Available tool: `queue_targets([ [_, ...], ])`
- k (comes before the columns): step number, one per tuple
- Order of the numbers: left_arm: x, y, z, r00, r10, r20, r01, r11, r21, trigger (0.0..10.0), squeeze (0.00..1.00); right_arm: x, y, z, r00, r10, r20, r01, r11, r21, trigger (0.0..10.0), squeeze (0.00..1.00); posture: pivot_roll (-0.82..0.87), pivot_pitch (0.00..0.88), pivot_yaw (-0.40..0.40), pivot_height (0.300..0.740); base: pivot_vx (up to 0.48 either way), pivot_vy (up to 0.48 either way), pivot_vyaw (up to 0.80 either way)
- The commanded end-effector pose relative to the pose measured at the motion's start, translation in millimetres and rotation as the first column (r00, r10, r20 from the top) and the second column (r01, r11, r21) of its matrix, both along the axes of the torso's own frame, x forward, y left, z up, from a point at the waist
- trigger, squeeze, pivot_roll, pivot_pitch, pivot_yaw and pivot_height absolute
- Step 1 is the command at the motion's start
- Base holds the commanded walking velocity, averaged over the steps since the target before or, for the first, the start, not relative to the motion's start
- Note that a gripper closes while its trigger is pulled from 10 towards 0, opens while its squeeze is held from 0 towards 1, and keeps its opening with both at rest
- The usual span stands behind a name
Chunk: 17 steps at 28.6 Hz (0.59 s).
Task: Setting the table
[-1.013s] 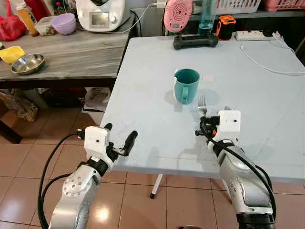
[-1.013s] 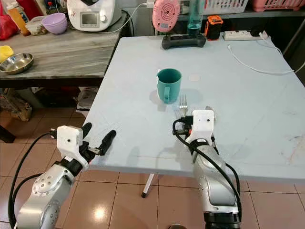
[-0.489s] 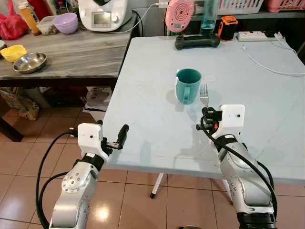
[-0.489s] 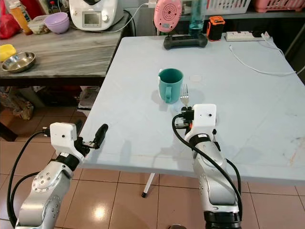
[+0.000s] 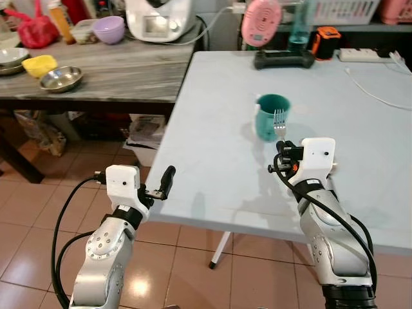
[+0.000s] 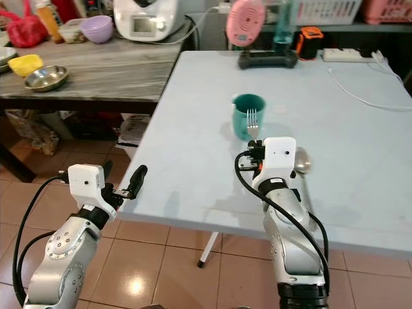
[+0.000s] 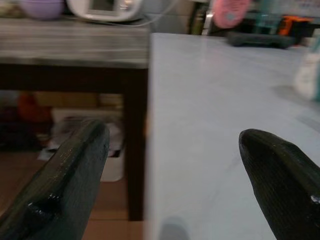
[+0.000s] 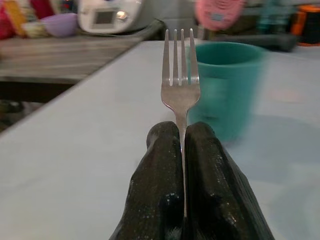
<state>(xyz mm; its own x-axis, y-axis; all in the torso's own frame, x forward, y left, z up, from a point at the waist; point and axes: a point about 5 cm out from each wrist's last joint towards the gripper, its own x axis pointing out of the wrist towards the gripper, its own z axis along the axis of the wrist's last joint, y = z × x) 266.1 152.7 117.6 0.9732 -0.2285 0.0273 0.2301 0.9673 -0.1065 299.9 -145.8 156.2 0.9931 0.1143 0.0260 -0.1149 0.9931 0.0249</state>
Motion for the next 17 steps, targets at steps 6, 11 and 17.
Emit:
queue_targets([
  [6,1.5,5.2,-0.1,1.0,0.012,0.001,-0.012,1.0,0.01,10.0,0.0,1.0,3.9,1.6,1.0,0.001,0.011,-0.001,1.0,0.002,10.0,0.0,-0.13,0.071,0.092,0.74,0.0,0.388,0.0],
  [11,1.7,5.2,-0.2,1.0,0.01,0.002,-0.01,1.0,0.013,10.0,0.0,1.6,4.5,1.7,1.0,0.002,0.013,-0.002,1.0,0.003,10.0,0.0,-0.13,0.068,0.092,0.74,0.0,0.392,0.0],
  [17,2.1,5.6,-0.4,1.0,0.011,0.001,-0.011,1.0,0.015,10.0,0.0,2.3,4.9,1.9,1.0,0.003,0.015,-0.003,1.0,0.003,10.0,0.0,-0.13,0.063,0.092,0.74,0.0,0.389,0.0],
])
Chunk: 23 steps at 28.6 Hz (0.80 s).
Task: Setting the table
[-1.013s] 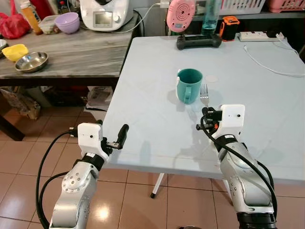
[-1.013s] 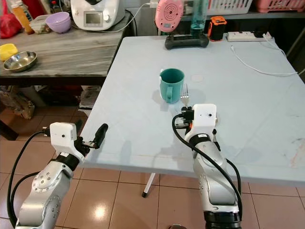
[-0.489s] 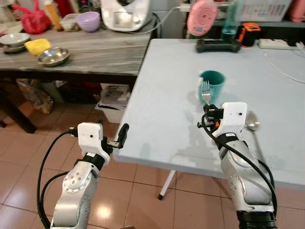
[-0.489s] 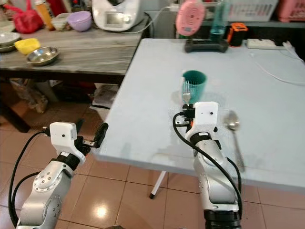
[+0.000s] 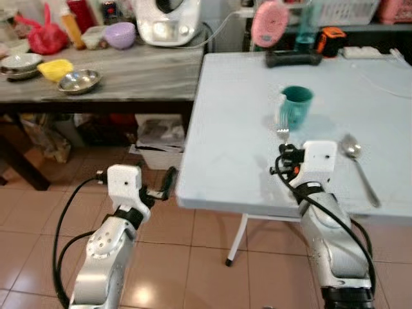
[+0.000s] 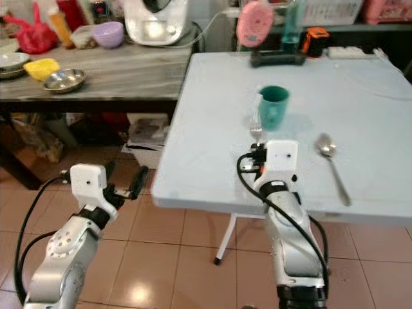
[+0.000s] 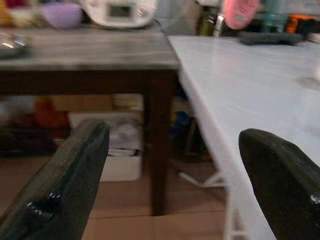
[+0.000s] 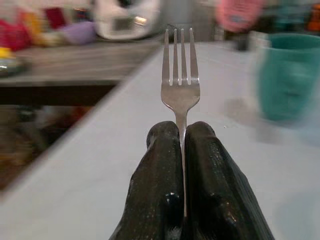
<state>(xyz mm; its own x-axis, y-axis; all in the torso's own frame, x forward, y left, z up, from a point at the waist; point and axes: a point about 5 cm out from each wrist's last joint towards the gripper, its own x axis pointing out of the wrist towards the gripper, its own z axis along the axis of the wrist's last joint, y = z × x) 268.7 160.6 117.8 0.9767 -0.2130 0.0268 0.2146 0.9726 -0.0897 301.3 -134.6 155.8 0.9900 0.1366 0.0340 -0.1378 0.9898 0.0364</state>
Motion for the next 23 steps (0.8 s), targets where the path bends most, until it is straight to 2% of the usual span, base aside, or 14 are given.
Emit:
queue_targets([
  [1,-0.4,-2.3,-0.7,1.0,-0.006,-0.002,0.006,1.0,-0.001,10.0,0.0,1.1,-6.1,2.3,1.0,-0.02,0.01,0.02,1.0,-0.009,10.0,0.0,-0.13,0.062,0.093,0.74,0.0,0.386,0.0],
  [23,0.4,-5.6,-3.5,1.0,-0.009,-0.001,0.009,1.0,-0.005,10.0,0.0,3.4,-6.6,3.5,1.0,-0.021,0.021,0.022,1.0,-0.017,10.0,0.0,-0.13,0.058,0.088,0.74,0.0,0.4,0.0],
])
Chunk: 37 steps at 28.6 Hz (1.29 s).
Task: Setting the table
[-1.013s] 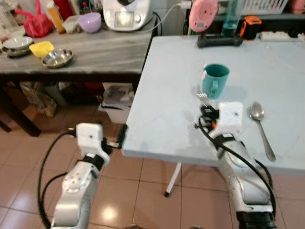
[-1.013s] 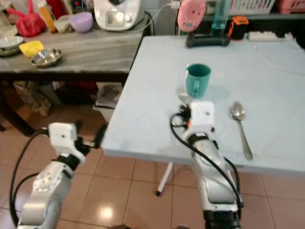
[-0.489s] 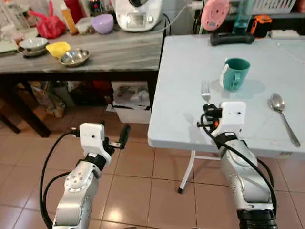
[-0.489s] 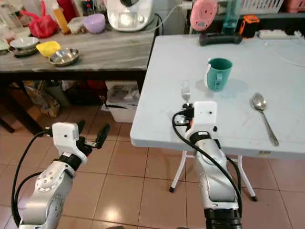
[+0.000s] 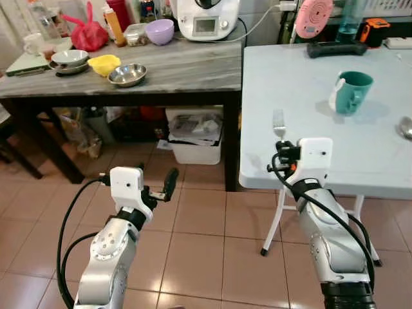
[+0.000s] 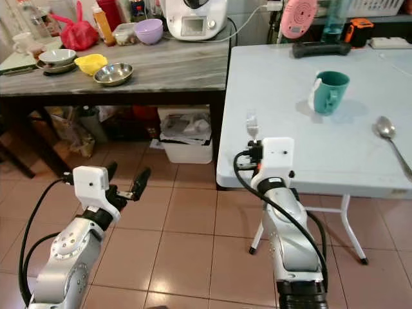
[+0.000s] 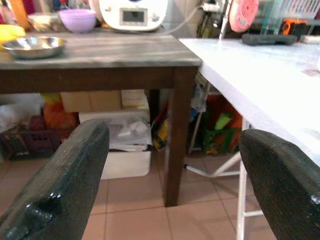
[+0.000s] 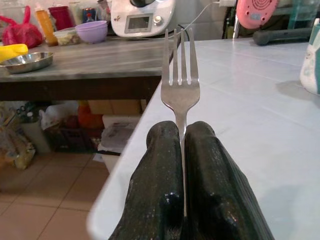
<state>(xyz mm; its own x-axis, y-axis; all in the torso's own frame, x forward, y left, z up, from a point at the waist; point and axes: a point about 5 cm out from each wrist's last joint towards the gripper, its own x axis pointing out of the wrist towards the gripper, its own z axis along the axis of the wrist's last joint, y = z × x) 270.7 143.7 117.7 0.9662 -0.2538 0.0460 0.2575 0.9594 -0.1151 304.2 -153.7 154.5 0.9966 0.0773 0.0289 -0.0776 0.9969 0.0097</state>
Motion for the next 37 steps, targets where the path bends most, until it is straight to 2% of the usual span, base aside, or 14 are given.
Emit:
queue_targets([
  [1,-1.3,11.8,-3.4,0.999,0.036,-0.013,-0.036,0.999,0.025,10.0,0.0,0.8,12.7,5.2,0.999,0.039,0.024,-0.039,0.999,0.008,10.0,0.0,-0.13,0.058,0.089,0.74,0.0,0.405,0.0],
  [29,1.6,11.0,-3.9,0.999,0.045,-0.007,-0.045,0.998,0.035,10.0,0.0,2.6,11.3,6.1,0.999,0.026,0.034,-0.026,1.0,0.004,10.0,0.0,-0.14,0.056,0.092,0.74,0.0,0.417,0.0],
  [37,0.0,9.6,-2.2,1.0,0.022,0.007,-0.022,0.999,0.027,10.0,0.0,2.6,10.8,5.3,0.999,0.023,0.033,-0.023,1.0,0.001,10.0,0.0,-0.14,0.056,0.092,0.74,0.0,0.06,0.0],
])
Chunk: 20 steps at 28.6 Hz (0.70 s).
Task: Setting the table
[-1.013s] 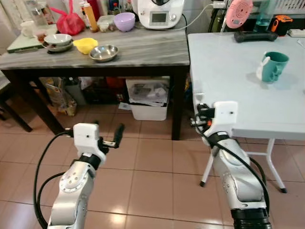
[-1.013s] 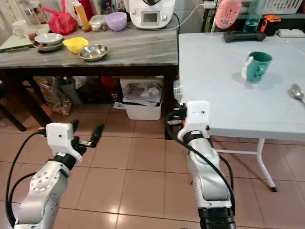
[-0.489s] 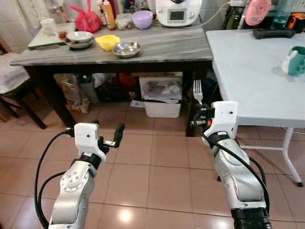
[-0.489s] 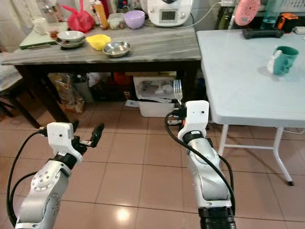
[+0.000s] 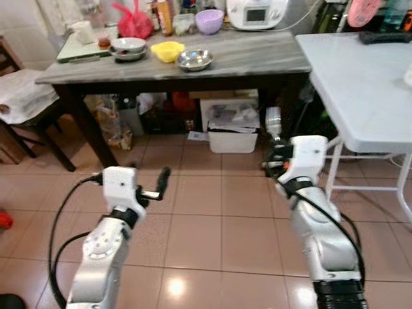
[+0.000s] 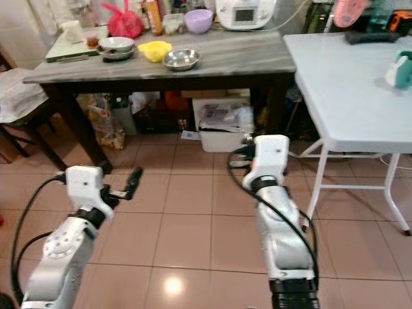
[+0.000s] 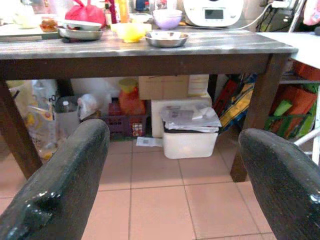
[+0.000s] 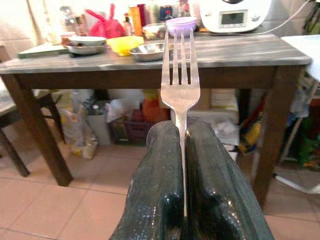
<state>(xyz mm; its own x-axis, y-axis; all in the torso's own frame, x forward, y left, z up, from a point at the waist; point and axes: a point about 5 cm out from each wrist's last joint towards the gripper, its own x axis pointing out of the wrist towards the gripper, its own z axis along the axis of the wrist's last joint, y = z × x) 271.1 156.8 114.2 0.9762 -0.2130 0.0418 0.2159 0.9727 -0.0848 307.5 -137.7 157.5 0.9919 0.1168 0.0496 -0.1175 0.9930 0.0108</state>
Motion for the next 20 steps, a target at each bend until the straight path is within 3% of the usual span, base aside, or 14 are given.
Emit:
queue_targets([
  [1,-0.5,-3.4,1.1,1.0,-0.021,0.003,0.021,1.0,-0.002,10.0,0.0,-0.7,-5.3,2.3,1.0,-0.017,0.013,0.017,1.0,-0.002,10.0,0.0,-0.14,0.055,0.094,0.74,0.0,0.0,0.0],
  [5,-1.4,-5.1,2.5,0.999,-0.044,0.014,0.044,0.999,-0.019,10.0,0.0,-0.5,-5.0,2.3,1.0,-0.018,0.014,0.018,1.0,-0.002,10.0,0.0,-0.14,0.055,0.093,0.74,0.0,0.0,0.0],
  [20,-1.7,-8.2,2.2,0.998,-0.067,0.017,0.068,0.997,-0.032,10.0,0.0,1.4,-5.1,1.9,1.0,-0.012,0.013,0.012,1.0,-0.009,10.0,0.0,-0.13,0.047,0.087,0.74,0.309,0.0,0.0],
])
